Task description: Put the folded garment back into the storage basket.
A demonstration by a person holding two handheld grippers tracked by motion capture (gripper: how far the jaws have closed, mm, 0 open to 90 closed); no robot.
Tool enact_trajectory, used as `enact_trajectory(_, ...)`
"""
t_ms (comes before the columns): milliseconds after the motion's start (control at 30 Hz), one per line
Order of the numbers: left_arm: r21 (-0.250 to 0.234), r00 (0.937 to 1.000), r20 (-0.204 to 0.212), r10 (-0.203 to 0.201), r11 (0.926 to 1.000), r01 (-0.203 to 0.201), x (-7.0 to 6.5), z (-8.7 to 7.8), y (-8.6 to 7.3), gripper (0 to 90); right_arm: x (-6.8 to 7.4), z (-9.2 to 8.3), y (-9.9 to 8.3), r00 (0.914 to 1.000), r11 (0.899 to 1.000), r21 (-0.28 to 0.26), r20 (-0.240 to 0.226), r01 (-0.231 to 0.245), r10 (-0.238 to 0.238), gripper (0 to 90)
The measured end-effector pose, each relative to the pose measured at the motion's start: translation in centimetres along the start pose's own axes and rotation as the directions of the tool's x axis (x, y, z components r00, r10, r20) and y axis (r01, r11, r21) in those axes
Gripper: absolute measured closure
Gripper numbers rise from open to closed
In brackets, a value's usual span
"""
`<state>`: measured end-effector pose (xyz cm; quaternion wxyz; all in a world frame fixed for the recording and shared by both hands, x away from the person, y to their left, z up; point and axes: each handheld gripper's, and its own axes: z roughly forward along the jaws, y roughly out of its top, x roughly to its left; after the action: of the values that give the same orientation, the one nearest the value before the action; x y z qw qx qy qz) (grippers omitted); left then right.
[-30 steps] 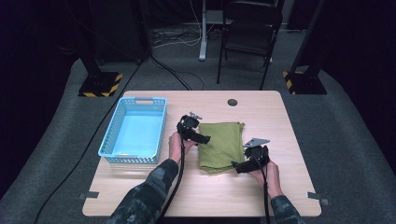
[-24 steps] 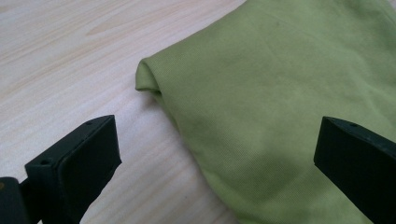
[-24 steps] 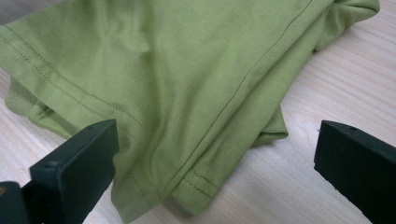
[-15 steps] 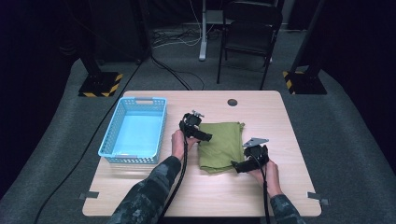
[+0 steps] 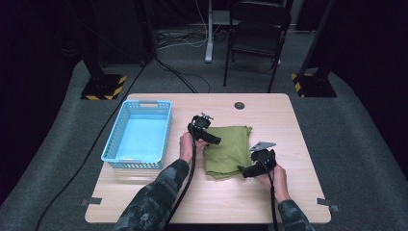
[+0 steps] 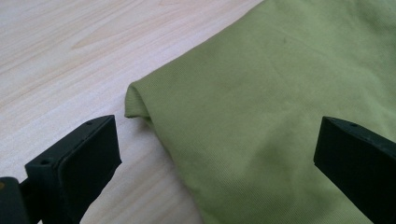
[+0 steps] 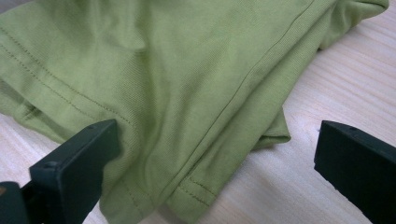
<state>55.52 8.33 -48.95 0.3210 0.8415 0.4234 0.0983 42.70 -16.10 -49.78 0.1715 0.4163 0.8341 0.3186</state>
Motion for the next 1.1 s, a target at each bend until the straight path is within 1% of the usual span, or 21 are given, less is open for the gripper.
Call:
enact_trajectory(167,0.017,0.9999,0.006,-0.014,0.9998,0.013,0.4,0.4,0.1,0.3,0.0,0.1,0.0,1.0000,1.000,-0.004,-0.002,0.005,-0.005,0.0)
enact_trajectory(200,0.016,0.9997,0.008,-0.025,0.9996,0.024,0.4,0.5,0.2,0.3,0.0,0.2,0.1,1.0000,1.000,-0.002,0.000,0.006,-0.006,0.0)
enact_trajectory(333,0.016,0.9987,0.017,-0.047,0.9988,0.047,0.7,0.8,0.3,0.3,0.0,0.3,0.1,1.0000,1.000,0.002,-0.004,0.007,-0.007,0.0)
enact_trajectory(433,0.019,0.9983,0.023,-0.053,0.9984,0.053,0.8,1.0,0.4,0.4,-0.1,0.3,0.1,0.9999,1.000,0.004,-0.008,0.006,-0.006,0.0)
enact_trajectory(533,0.022,0.9980,0.026,-0.058,0.9981,0.057,0.9,1.1,0.5,1.8,-0.1,0.4,0.1,0.9998,1.000,0.010,-0.016,0.007,-0.007,0.0)
enact_trajectory(600,0.024,0.9977,0.032,-0.059,0.9980,0.058,0.8,1.3,0.5,3.8,-0.1,0.6,0.0,0.9997,1.000,0.023,-0.024,0.005,-0.004,0.0)
enact_trajectory(733,0.040,0.9975,0.031,-0.063,0.9973,0.062,0.8,1.7,0.4,8.0,-0.3,0.8,-0.1,0.9995,0.999,0.040,-0.032,0.003,-0.002,0.0)
enact_trajectory(800,0.039,0.9966,0.041,-0.072,0.9968,0.070,0.9,1.9,0.3,9.7,-0.3,1.0,-0.2,0.9993,0.999,0.048,-0.038,0.004,-0.003,0.0)
enact_trajectory(833,0.045,0.9963,0.045,-0.073,0.9964,0.071,1.0,1.9,0.3,10.6,-0.3,1.1,-0.2,0.9992,0.998,0.059,-0.039,0.005,-0.002,0.0)
enact_trajectory(900,0.039,0.9962,0.049,-0.072,0.9968,0.070,1.0,1.9,0.2,11.7,-0.3,1.4,-0.3,0.9993,0.997,0.080,-0.037,0.007,-0.004,0.0)
enact_trajectory(1000,0.038,0.9977,0.043,-0.052,0.9980,0.050,0.8,1.9,0.2,15.0,-0.3,1.9,-0.5,0.9992,0.995,0.103,-0.038,0.017,-0.013,1.9)
enact_trajectory(1033,0.033,0.9980,0.041,-0.048,0.9984,0.047,0.7,1.9,0.1,16.6,-0.3,1.9,-0.6,0.9992,0.994,0.103,-0.037,0.022,-0.019,2.3)
enact_trajectory(1100,0.025,0.9984,0.039,-0.040,0.9989,0.039,0.5,1.8,0.0,19.7,-0.2,1.9,-0.5,0.9989,0.995,0.097,-0.042,0.026,-0.022,6.2)
